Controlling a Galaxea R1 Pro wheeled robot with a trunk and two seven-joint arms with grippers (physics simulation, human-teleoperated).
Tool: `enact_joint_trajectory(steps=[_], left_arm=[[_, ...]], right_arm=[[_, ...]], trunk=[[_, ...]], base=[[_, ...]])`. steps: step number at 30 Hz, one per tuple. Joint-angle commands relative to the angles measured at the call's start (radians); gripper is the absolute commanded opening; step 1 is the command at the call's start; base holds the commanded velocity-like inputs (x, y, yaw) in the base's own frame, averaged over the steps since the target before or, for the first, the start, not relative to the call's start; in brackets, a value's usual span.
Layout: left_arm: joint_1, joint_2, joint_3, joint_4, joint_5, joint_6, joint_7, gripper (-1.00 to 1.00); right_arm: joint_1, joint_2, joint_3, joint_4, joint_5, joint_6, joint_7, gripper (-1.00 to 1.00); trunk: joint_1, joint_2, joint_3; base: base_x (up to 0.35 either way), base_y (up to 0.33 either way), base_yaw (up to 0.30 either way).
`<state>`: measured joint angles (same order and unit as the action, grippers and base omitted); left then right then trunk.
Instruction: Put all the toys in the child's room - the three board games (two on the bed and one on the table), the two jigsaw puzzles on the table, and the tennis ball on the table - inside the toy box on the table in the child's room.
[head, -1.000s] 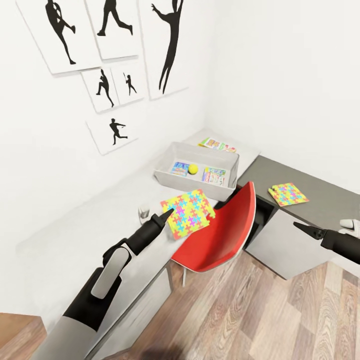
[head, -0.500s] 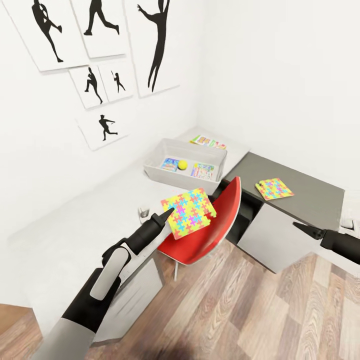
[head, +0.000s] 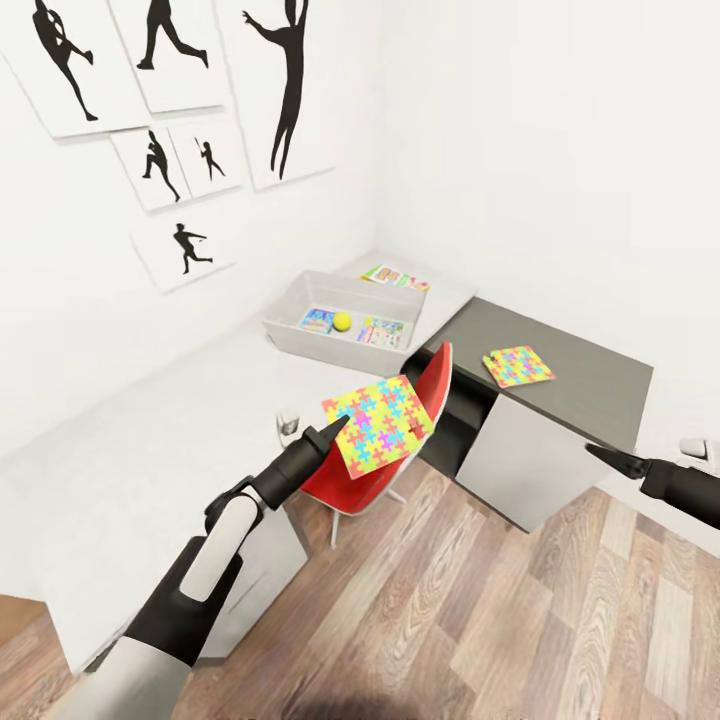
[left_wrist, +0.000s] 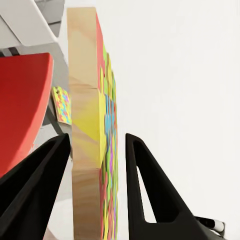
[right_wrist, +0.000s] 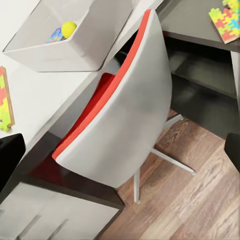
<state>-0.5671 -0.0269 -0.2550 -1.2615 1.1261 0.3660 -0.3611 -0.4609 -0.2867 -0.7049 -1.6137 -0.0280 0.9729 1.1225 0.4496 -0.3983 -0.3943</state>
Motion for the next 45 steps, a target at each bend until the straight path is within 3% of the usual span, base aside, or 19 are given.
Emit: enact_joint_trajectory(steps=[1,9,19,25,36,45], left_arm=[[-0.001,-0.001,0.001,-0.003,0.011,0.008,0.0,-1.0],[-0.001,-0.005,0.007,-0.066,0.021,0.015,0.038,-1.0],[-0.044,-0.015,0.005,-0.158,0.098,0.029,0.272,-1.0],[-0.071,-0.017,0.001,-0.199,0.116,0.031,0.343,-1.0],[-0.081,-0.017,-0.002,-0.243,0.12,0.032,0.381,-1.0],[-0.079,-0.016,-0.002,-0.265,0.118,0.033,0.386,-1.0]], right_arm=[[-0.001,0.0,-0.001,0.0,-0.003,0.008,0.002,1.0],[-0.001,0.0,-0.001,0.0,-0.003,0.008,0.002,1.0],[0.0,0.001,-0.001,0.0,-0.003,0.007,0.002,1.0],[0.0,0.001,-0.001,0.0,-0.003,0.008,0.002,1.0],[0.0,0.0,0.002,0.0,-0.004,0.018,0.002,1.0],[0.0,0.0,0.028,0.0,-0.003,0.019,0.005,1.0]], trunk=[[0.0,-0.002,-0.002],[0.0,-0.002,-0.002],[0.0,-0.002,-0.002],[0.0,-0.002,-0.002],[0.0,-0.002,-0.002],[0.0,-0.002,-0.002]], base=[[-0.044,-0.063,-0.006],[-0.021,-0.03,-0.003],[-0.005,-0.007,-0.001],[-0.037,-0.093,0.0],[-0.025,-0.234,-0.018],[0.003,-0.262,-0.111]])
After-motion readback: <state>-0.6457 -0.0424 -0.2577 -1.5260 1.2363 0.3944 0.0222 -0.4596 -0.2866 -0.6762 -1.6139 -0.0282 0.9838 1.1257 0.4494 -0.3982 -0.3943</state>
